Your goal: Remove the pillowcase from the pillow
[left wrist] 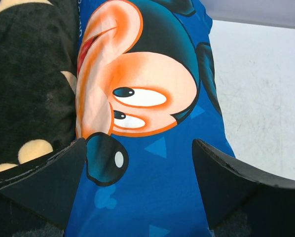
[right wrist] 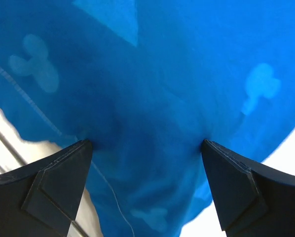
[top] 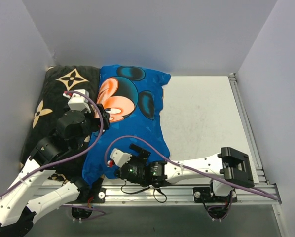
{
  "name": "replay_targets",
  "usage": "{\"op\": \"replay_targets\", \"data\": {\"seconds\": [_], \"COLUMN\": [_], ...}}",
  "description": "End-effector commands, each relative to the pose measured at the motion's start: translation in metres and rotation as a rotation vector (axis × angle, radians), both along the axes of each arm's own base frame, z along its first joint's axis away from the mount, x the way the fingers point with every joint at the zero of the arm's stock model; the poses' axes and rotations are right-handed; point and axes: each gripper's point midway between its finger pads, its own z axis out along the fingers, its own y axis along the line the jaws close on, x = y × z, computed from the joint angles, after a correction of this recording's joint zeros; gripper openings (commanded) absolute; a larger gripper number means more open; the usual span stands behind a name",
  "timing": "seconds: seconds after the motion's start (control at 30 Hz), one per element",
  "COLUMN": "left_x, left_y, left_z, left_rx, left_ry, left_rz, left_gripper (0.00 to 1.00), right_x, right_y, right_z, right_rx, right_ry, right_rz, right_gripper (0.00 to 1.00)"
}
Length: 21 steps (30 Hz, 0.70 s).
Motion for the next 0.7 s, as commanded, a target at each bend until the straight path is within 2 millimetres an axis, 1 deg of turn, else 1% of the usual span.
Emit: {"op": "replay_targets", "data": {"seconds": [0.0,0.03,0.07,0.1,0.13,0.17,0.2,0.23,0.27,0.3,0.33,0.37,0.4,0.43,0.47,0.5,0.53,0.57,0.6,0.67], "left_x": [0.002,0.002,0.003,0.003,0.004,0.004,0.005,0.006,0.007,0.008,0.010,0.012,0.013,0.016,0.018,0.021,0.024,0.027,0.031,0.040], "left_y": [0.005,0.004,0.004,0.004,0.004,0.004,0.005,0.004,0.004,0.002,0.002,0.000,-0.003,-0.003,-0.006,-0.013,-0.014,-0.018,-0.026,-0.029], "left_z": [0.006,0.006,0.004,0.002,0.001,0.000,-0.001,-0.005,-0.007,-0.009,-0.014,-0.017,-0.019,-0.023,-0.035,-0.037,-0.044,-0.053,-0.063,-0.078], "left_rx": [0.025,0.025,0.028,0.033,0.035,0.037,0.038,0.042,0.046,0.044,0.047,0.046,0.038,0.036,0.033,0.011,-0.003,-0.021,-0.046,-0.094], "left_ry": [-0.007,-0.006,-0.002,0.002,0.004,0.005,0.007,0.013,0.017,0.019,0.027,0.034,0.036,0.044,0.068,0.068,0.080,0.099,0.109,0.133], "left_rz": [0.011,0.010,0.011,0.014,0.016,0.017,0.020,0.019,0.020,0.016,0.019,0.016,0.009,0.012,0.010,-0.009,-0.007,-0.007,-0.028,-0.017], "left_gripper": [0.97,0.98,0.97,0.97,0.97,0.97,0.97,0.98,0.98,0.97,0.97,0.97,0.98,0.97,0.97,0.98,0.97,0.98,0.97,0.97], "right_x": [0.016,0.022,0.028,0.041,0.045,0.050,0.060,0.065,0.069,0.071,0.077,0.078,0.079,0.083,0.083,0.083,0.082,0.084,0.083,0.084], "right_y": [0.001,0.004,0.003,-0.004,-0.007,-0.011,-0.020,-0.025,-0.032,-0.044,-0.060,-0.071,-0.081,-0.097,-0.107,-0.117,-0.128,-0.138,-0.147,-0.163], "right_z": [-0.022,-0.022,-0.021,-0.020,-0.019,-0.016,-0.008,-0.004,0.000,0.010,0.012,0.013,0.029,0.024,0.025,0.041,0.037,0.038,0.051,0.056], "right_rx": [0.016,0.039,0.054,0.058,0.069,0.084,0.136,0.169,0.196,0.237,0.261,0.271,0.338,0.364,0.384,0.457,0.473,0.518,0.585,0.634], "right_ry": [0.036,0.031,0.025,0.008,0.010,0.019,0.037,0.047,0.055,0.057,0.072,0.082,0.088,0.114,0.131,0.138,0.154,0.187,0.195,0.213], "right_rz": [-0.062,-0.087,-0.124,-0.176,-0.197,-0.220,-0.274,-0.302,-0.326,-0.348,-0.405,-0.430,-0.451,-0.502,-0.522,-0.537,-0.559,-0.601,-0.604,-0.639], "right_gripper": [1.00,1.00,1.00,0.98,0.93,0.65,0.42,0.23,0.03,0.00,0.00,0.00,0.00,0.00,0.00,0.00,0.00,0.00,0.00,0.00]}}
